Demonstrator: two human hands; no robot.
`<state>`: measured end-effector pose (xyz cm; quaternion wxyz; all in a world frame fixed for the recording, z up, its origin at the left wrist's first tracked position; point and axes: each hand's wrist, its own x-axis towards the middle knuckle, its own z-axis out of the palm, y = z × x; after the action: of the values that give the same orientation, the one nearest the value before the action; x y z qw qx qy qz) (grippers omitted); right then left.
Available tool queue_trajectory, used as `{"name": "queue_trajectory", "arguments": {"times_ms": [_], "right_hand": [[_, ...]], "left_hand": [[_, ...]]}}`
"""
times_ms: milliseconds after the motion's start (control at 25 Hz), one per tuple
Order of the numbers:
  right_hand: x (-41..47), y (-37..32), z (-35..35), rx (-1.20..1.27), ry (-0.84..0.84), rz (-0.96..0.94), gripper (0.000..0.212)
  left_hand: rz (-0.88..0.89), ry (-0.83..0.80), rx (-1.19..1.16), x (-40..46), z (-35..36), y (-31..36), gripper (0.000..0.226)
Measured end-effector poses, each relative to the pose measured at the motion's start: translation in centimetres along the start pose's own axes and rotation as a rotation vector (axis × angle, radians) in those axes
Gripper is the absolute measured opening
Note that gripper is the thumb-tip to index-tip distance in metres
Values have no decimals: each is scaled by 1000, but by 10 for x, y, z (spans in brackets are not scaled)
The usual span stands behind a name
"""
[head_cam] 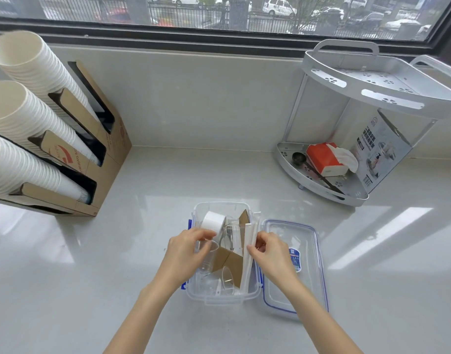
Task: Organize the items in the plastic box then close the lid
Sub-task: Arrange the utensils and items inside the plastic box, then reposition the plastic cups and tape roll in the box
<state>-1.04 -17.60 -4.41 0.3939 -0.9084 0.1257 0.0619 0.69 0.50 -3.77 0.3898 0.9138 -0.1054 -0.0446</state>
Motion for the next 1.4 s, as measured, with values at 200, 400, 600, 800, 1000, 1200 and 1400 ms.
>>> {"name": "queue_trajectory", "arguments": {"times_ms": [200, 400, 600, 800, 1000, 1200, 1400], "right_hand": [[1, 5, 8, 7, 19, 33, 19], [-2, -11, -2, 108, 165, -31, 52], [13, -42, -5, -274, 191, -490, 28], [28, -39, 13, -723, -54, -431, 31], [28, -37, 14, -561, 36, -347, 26], [17, -48, -7, -272, 134, -391, 18], [1, -61, -19, 48, 108, -573, 10]], "left_hand": [[-2, -78, 125, -9, 11, -7, 23], [39, -71, 234, -13, 17, -6, 31], [65, 63, 178, -13, 19, -12, 25], [56, 169, 200, -18, 21, -21, 15], [-72, 83, 154, -22, 15, -21, 15], [-29, 59, -43, -20, 7, -16, 7], [-94, 79, -251, -20, 1, -3, 38]]}}
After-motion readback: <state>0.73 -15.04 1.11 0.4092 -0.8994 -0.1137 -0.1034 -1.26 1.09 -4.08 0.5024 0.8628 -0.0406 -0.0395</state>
